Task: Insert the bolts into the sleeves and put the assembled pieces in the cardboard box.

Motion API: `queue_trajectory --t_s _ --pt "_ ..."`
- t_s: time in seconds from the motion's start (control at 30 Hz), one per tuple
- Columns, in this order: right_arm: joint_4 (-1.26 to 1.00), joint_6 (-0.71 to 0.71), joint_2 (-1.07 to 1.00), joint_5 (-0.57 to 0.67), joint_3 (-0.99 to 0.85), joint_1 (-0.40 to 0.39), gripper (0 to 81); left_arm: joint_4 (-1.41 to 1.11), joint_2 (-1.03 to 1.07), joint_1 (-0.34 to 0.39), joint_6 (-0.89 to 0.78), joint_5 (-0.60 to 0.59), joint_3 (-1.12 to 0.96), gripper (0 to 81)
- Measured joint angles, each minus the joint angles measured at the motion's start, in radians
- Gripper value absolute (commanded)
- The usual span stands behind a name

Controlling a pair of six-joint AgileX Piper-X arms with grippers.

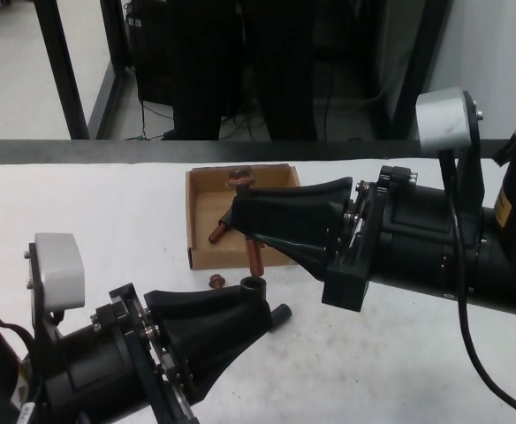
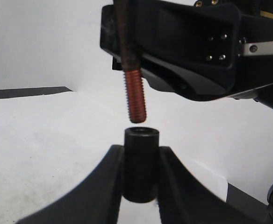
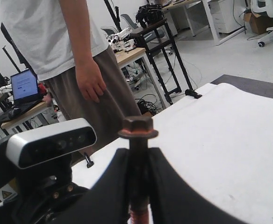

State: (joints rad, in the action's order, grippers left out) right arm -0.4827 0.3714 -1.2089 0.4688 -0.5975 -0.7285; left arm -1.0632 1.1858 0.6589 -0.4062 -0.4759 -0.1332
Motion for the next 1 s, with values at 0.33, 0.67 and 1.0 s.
queue_trajectory --t_s 0.33,0.67,1.0 --pt "0.004 0.011 0.0 0.004 0.0 -0.02 0.2 0.003 0.0 0.0 -0.005 -0.002 -0.003 0.8" --pt "0.027 0.012 0.005 0.006 0.0 -0.049 0.2 0.006 0.0 0.0 -0.005 -0.005 -0.014 0.8" --pt "0.027 0.01 0.005 -0.005 0.0 -0.049 0.2 0.006 0.0 0.0 -0.016 -0.017 -0.014 0.8"
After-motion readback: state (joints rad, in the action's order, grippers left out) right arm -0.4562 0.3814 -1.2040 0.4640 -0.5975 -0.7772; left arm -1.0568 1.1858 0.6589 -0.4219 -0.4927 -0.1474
